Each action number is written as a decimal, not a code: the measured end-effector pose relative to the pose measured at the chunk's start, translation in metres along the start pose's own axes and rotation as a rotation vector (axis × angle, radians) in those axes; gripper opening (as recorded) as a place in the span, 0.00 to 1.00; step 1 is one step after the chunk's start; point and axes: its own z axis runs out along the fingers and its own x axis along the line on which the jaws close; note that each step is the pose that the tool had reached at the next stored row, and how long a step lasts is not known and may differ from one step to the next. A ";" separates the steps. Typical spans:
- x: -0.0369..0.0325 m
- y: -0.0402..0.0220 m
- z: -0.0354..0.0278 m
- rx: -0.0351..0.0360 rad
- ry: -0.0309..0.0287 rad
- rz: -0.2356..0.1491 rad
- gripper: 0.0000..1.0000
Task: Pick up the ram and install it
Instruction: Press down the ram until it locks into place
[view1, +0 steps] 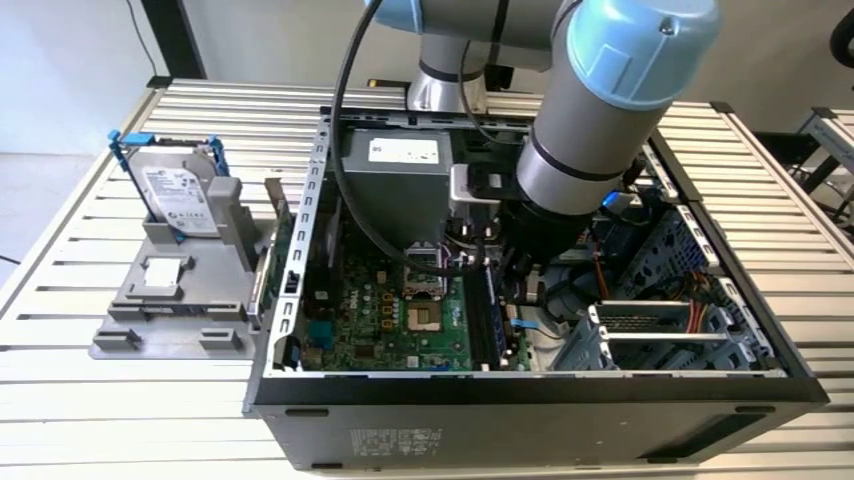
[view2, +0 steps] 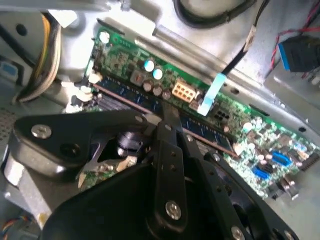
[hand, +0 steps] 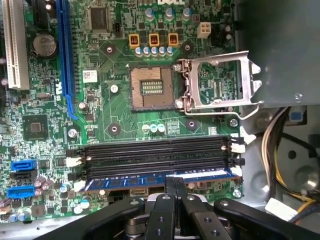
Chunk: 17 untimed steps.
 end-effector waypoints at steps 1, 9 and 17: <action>-0.0004 0.0002 -0.0047 -0.0001 0.0002 0.000 0.00; -0.0035 0.0017 -0.0408 0.0000 0.0001 0.000 0.00; -0.0067 0.0033 -0.0771 0.0000 0.0001 0.000 0.00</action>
